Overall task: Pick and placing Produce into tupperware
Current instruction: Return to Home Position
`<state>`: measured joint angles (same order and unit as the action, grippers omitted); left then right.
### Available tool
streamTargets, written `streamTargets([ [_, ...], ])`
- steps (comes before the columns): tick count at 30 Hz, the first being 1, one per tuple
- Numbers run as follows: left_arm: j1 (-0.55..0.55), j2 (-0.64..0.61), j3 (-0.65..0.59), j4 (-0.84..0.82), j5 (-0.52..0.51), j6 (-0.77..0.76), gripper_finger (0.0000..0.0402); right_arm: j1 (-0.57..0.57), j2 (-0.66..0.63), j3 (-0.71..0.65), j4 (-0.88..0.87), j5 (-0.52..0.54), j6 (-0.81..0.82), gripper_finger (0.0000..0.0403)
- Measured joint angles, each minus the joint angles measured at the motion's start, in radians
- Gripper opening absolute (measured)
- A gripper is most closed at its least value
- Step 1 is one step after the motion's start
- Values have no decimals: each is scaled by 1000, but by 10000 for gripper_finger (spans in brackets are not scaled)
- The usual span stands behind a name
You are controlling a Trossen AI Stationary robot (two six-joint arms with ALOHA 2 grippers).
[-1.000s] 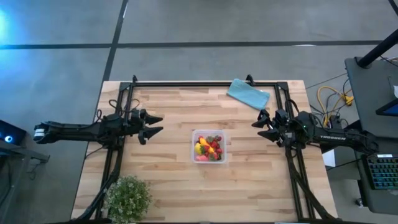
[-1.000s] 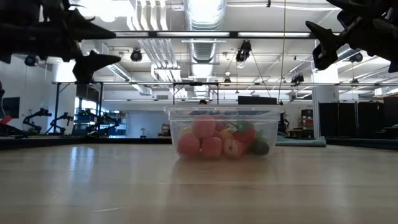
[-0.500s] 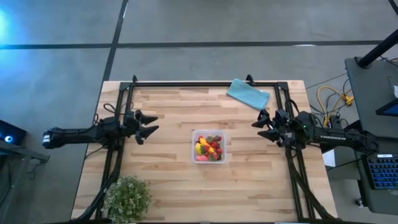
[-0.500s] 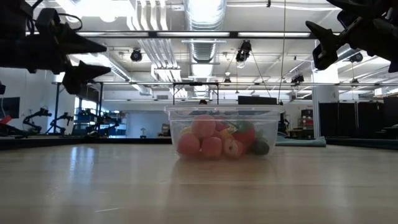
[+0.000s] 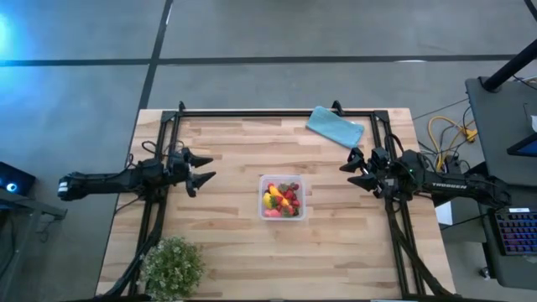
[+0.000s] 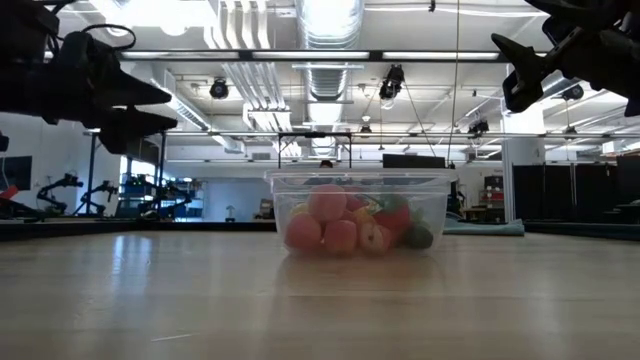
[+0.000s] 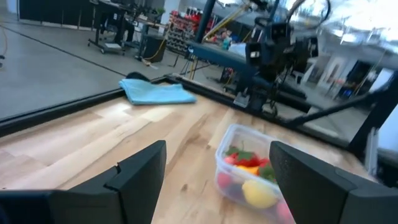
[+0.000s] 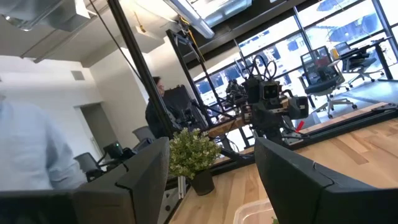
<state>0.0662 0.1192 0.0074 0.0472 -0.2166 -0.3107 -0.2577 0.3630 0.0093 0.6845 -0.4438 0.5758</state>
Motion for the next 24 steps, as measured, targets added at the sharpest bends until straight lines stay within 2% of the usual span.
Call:
streamTargets([
  [24,0,101,-2,-2,2,31,272,0,0,0,0,0,0,228],
])
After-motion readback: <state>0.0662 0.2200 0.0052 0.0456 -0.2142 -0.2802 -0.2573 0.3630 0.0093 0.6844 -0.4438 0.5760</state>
